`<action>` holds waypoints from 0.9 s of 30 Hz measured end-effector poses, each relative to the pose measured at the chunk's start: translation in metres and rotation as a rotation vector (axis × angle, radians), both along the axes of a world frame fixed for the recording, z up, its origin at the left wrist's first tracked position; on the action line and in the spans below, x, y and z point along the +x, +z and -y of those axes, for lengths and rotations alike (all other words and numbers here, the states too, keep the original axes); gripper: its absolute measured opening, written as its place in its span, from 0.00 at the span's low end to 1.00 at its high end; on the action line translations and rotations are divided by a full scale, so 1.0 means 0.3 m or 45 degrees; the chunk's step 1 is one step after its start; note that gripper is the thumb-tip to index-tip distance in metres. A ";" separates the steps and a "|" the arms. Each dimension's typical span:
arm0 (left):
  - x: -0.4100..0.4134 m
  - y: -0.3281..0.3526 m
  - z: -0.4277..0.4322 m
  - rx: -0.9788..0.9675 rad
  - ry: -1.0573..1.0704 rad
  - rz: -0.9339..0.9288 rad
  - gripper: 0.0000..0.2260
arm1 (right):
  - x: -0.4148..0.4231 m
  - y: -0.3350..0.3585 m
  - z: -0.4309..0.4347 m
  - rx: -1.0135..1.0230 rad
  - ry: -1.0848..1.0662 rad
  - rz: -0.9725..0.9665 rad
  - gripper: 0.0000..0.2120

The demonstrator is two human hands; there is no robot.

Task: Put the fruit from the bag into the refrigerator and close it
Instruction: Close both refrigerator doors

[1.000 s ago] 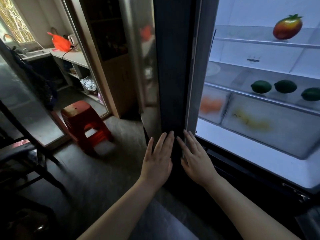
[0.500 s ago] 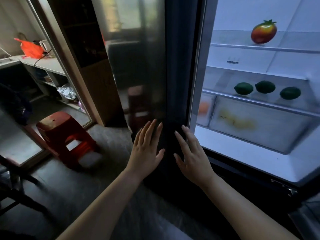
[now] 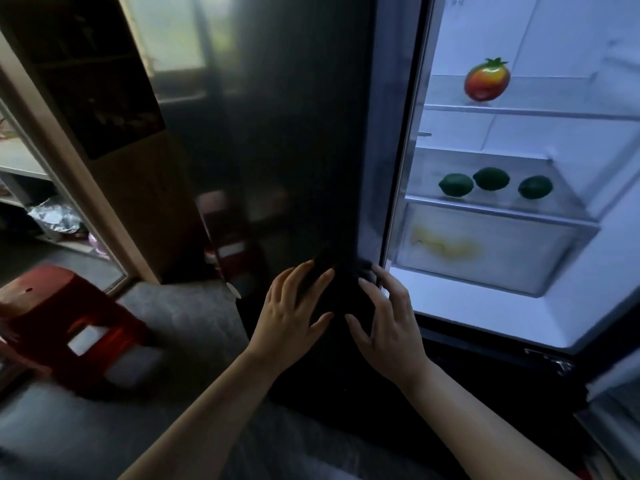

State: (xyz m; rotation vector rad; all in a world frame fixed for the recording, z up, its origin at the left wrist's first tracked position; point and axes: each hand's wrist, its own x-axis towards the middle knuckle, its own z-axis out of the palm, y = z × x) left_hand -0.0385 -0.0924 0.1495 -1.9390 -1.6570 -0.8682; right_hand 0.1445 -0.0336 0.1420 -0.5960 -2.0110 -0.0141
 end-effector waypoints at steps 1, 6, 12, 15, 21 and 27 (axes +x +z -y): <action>-0.008 0.001 -0.012 0.036 -0.026 -0.014 0.31 | -0.003 0.000 0.002 0.029 -0.009 0.000 0.29; -0.036 -0.013 -0.075 0.101 -0.107 -0.051 0.29 | -0.016 -0.011 0.000 0.139 -0.093 0.089 0.28; -0.041 -0.020 -0.127 0.152 -0.153 -0.081 0.29 | -0.014 -0.024 -0.013 0.114 -0.204 0.113 0.25; -0.030 -0.021 -0.155 0.188 -0.175 -0.066 0.28 | -0.018 -0.023 -0.025 0.107 -0.253 0.108 0.23; -0.011 -0.028 -0.250 0.213 -0.220 -0.072 0.31 | -0.038 -0.023 -0.075 0.198 -0.563 0.130 0.18; -0.004 -0.012 -0.404 0.153 -0.174 -0.142 0.31 | -0.043 0.016 -0.208 0.181 -0.766 0.367 0.18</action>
